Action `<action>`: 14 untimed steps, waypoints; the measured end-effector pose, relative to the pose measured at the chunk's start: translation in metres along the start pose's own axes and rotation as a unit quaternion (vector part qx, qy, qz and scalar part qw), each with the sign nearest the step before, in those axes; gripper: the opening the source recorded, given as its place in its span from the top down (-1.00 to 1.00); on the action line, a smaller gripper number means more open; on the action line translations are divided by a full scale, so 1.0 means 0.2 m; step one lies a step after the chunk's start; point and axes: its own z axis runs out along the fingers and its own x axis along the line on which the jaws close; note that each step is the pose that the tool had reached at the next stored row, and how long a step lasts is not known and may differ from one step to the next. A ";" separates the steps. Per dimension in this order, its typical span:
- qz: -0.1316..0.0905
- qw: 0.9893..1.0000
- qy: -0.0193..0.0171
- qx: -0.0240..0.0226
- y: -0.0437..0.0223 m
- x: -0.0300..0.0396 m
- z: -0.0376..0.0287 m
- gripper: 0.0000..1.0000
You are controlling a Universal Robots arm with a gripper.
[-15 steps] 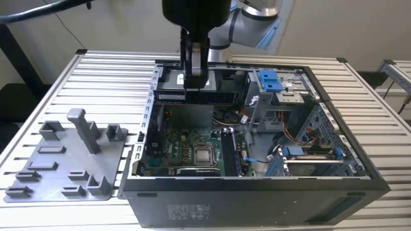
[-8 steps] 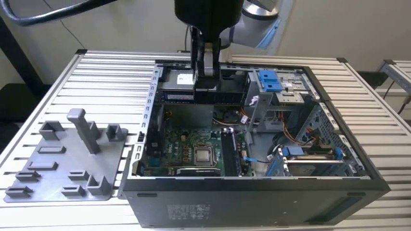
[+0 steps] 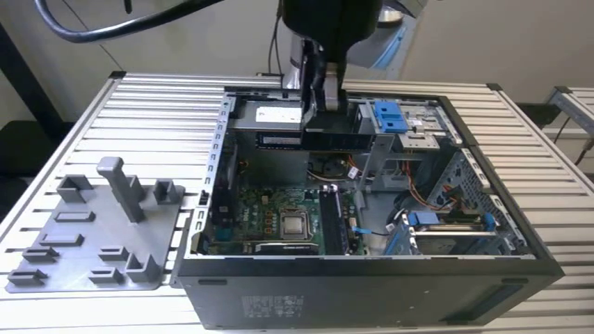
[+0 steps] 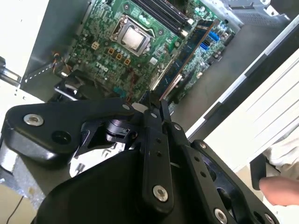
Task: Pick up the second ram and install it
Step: 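Pick up the second ram and move it above second insertion slot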
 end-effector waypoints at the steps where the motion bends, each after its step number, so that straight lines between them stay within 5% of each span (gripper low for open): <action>1: 0.000 1.000 0.000 0.000 -0.016 0.000 0.000 0.72; 14: 0.000 1.000 0.000 -0.001 -0.228 0.004 -0.004 0.72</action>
